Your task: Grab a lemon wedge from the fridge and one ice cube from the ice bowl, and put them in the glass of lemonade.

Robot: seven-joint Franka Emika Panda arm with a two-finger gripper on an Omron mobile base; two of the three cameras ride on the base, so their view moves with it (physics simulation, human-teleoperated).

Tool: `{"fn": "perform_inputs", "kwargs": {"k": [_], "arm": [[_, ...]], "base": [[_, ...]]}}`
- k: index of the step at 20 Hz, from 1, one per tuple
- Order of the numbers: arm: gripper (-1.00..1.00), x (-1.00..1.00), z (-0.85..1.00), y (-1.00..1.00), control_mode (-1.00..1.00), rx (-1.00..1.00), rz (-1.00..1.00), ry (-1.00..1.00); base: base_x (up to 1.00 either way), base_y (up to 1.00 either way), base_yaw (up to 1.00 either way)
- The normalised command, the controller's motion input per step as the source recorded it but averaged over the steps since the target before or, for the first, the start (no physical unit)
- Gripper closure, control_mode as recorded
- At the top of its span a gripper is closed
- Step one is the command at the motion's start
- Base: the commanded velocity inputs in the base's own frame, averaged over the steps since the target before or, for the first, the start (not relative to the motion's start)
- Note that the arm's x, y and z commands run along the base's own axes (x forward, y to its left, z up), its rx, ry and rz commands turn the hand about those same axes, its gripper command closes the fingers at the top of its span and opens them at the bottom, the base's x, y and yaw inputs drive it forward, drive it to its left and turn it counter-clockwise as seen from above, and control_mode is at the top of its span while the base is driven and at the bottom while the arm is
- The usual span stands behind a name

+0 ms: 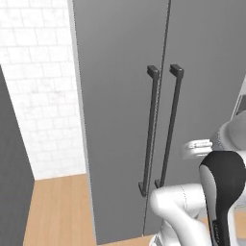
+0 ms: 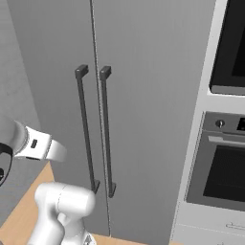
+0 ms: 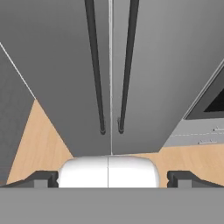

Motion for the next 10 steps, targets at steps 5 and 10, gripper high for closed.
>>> {"fn": "perform_inputs", "kwargs": {"k": [5, 10], "arm": [[-1.0, 0.0, 0.0, 0.0, 1.0, 0.0, 0.0, 0.0], [-1.0, 0.0, 0.0, 0.0, 1.0, 0.0, 0.0, 0.0]], "base": [[-0.27, -0.02, 0.0], [-0.37, -0.05, 0.0]]}}
